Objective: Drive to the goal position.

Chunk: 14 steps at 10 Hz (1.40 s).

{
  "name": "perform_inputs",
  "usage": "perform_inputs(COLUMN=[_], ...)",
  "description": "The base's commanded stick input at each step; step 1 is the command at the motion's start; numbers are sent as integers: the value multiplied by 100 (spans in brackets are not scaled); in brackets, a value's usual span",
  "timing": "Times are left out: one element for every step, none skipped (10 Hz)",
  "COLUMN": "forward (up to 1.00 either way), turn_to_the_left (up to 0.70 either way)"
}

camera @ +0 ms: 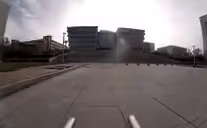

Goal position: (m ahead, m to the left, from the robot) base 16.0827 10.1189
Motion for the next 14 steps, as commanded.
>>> perform_inputs(forward=[100,100,100,100,100,100,100,100,100,100,100,100,100,100], turn_to_the_left=[26,1,0,0,0,0,0,0,0,0,0,0,0,0])
